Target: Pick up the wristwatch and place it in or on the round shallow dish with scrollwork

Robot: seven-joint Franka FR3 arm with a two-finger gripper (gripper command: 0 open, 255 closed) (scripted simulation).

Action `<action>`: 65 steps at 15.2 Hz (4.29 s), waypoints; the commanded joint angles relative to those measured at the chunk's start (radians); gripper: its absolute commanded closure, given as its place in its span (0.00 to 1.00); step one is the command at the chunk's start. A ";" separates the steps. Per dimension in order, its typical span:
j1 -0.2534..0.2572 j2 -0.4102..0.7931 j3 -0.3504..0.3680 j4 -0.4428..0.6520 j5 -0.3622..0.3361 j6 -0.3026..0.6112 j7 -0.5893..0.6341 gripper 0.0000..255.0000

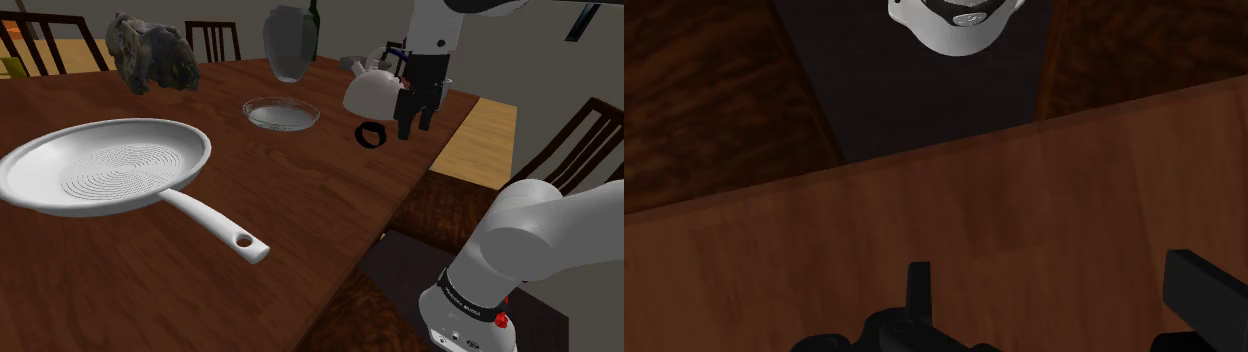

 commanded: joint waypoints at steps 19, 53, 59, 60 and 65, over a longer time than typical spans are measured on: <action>0.009 0.076 0.106 0.019 0.134 0.228 0.193 0.00; 0.005 0.152 0.096 0.330 0.123 -0.006 0.207 1.00; 0.007 0.242 0.119 0.453 0.131 -0.037 0.237 1.00; 0.009 0.277 0.132 0.482 0.135 -0.030 0.251 1.00; 0.017 0.457 0.191 0.649 0.138 -0.012 0.322 1.00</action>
